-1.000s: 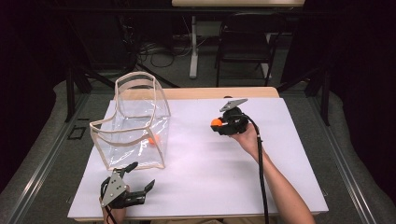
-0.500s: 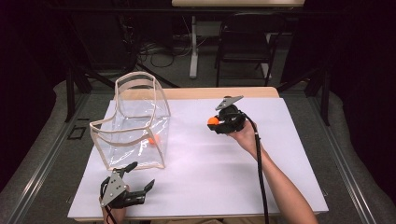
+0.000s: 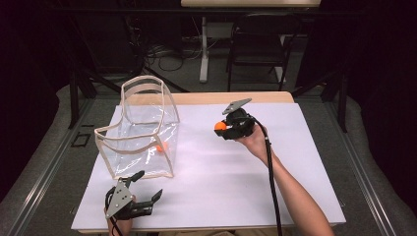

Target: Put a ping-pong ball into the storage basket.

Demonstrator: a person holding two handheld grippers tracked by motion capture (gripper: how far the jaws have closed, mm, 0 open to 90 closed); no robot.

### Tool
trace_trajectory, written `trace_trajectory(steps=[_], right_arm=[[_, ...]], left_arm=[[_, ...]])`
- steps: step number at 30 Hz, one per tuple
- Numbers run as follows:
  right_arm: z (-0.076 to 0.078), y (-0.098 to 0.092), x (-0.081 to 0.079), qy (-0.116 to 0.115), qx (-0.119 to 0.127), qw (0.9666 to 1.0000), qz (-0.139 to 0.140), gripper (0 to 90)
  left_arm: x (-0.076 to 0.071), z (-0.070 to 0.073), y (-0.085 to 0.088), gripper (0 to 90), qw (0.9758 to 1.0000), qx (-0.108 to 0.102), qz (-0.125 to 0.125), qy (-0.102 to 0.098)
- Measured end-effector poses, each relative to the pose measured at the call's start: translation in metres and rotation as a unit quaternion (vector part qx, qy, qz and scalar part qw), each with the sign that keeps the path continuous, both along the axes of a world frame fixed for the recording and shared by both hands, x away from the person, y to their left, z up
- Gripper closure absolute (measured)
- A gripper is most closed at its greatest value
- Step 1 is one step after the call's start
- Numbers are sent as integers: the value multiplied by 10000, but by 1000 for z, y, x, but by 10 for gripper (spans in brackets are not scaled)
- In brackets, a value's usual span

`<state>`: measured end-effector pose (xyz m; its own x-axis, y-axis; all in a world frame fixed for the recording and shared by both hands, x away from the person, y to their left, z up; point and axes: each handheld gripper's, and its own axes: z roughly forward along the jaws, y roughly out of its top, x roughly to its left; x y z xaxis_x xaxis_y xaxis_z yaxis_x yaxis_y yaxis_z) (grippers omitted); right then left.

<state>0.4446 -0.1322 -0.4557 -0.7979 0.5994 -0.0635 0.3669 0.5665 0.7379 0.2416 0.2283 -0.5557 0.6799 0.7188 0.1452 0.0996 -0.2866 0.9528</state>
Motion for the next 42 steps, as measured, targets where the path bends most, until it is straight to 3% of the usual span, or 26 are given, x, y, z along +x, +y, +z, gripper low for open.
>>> trace_trajectory(steps=[11, 42], right_arm=[[15, 10, -3, -144, -12, 9998, 121, 509], [39, 35, -8, -284, 105, 9985, 463, 509]], left_arm=[[0, 0, -1, 157, 10000, -23, 11, -7], [0, 0, -1, 157, 10000, -15, 8, -16]])
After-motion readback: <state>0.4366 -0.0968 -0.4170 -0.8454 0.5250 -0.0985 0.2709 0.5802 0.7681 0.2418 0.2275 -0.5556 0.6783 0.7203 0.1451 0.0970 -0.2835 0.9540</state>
